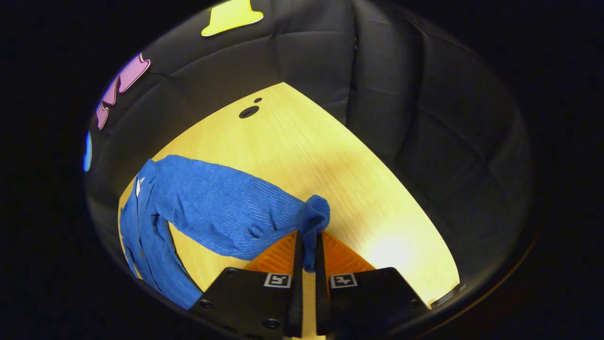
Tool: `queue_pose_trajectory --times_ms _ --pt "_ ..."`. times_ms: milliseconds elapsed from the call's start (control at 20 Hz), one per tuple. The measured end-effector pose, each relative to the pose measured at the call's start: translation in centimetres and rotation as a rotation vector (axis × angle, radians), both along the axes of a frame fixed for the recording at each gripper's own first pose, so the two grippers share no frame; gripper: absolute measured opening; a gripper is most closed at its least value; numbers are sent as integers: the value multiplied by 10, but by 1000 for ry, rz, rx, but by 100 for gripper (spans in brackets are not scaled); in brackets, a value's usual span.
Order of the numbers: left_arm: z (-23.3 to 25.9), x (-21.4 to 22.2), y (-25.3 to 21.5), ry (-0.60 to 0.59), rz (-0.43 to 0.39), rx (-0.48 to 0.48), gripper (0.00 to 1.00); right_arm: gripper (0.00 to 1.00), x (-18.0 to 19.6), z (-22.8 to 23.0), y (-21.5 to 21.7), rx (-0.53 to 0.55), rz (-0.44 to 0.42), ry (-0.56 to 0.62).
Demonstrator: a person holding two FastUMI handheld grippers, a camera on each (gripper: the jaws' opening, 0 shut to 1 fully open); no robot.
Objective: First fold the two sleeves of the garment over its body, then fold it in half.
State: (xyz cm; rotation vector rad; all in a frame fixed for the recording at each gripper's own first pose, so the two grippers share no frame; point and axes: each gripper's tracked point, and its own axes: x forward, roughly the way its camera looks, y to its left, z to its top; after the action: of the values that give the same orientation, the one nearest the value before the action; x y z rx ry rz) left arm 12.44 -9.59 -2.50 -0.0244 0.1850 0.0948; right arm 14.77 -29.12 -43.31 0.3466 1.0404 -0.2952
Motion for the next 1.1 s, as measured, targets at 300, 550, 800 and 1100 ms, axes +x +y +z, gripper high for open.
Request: queue_pose_trajectory --times_ms 300,550,800,1100 --pt "0 -12 22 4 41 -20 80 5 15 47 8 -97 69 -124" --pt "-5 -30 58 5 114 -48 80 5 53 110 42 -204 196 -243" --pt "-4 -73 108 9 228 -62 80 5 92 132 129 -168 329 -299" --pt "-17 -137 166 34 369 -77 80 5 122 151 306 -51 554 -369"
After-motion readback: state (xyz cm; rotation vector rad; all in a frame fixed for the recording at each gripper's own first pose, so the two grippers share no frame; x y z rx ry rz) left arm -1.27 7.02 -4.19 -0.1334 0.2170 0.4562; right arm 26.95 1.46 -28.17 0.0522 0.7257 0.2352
